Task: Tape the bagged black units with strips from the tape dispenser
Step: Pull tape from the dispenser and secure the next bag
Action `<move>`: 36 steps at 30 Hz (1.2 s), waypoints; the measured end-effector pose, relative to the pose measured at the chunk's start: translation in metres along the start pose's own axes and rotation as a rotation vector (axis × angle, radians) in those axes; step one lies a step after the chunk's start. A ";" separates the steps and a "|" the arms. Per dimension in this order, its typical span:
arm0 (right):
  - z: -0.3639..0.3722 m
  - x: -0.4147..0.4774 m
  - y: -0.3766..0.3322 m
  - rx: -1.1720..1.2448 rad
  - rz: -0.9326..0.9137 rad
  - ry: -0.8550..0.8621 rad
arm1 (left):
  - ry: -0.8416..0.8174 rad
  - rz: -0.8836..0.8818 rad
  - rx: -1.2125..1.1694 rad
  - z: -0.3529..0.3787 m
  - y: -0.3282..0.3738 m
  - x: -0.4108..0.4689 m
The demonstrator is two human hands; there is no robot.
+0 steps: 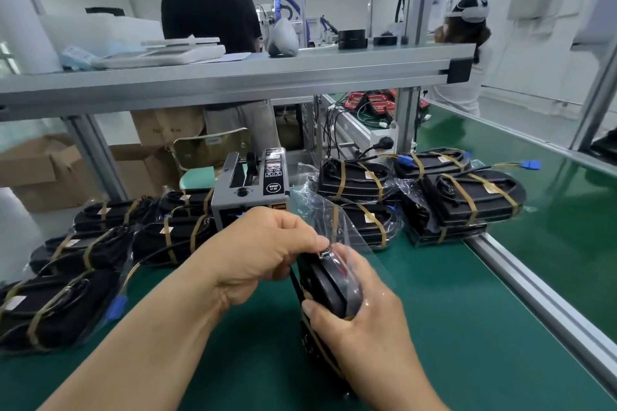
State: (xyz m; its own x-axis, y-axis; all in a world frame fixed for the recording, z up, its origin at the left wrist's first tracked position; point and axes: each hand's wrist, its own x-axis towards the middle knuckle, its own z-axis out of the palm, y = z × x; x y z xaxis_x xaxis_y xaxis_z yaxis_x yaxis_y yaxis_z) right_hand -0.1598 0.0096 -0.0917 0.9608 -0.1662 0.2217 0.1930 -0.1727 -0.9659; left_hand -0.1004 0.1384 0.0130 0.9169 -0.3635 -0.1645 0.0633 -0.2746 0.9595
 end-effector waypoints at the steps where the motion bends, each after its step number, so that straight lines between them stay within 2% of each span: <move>1: 0.000 0.000 0.000 -0.003 -0.008 0.001 | 0.001 0.004 0.001 0.000 -0.001 0.000; 12: 0.001 -0.001 -0.005 -0.122 -0.099 0.021 | 0.084 0.090 -0.045 0.006 -0.012 -0.002; 21: 0.001 -0.003 -0.010 -0.131 -0.097 0.016 | 0.147 0.169 0.069 0.007 -0.018 -0.001; 29: 0.005 -0.003 -0.009 -0.141 -0.090 0.023 | 0.290 0.246 0.182 0.012 -0.025 -0.005; 36: 0.004 -0.003 -0.008 -0.162 -0.120 0.000 | 0.301 0.137 -0.052 0.017 -0.036 0.000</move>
State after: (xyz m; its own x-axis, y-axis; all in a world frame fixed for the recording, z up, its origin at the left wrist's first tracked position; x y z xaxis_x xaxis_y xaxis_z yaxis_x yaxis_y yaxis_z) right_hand -0.1635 0.0158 -0.0849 0.9329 -0.1349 0.3338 0.2716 -0.3450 -0.8985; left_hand -0.1090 0.1328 -0.0255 0.9930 -0.1130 0.0346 -0.0560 -0.1922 0.9798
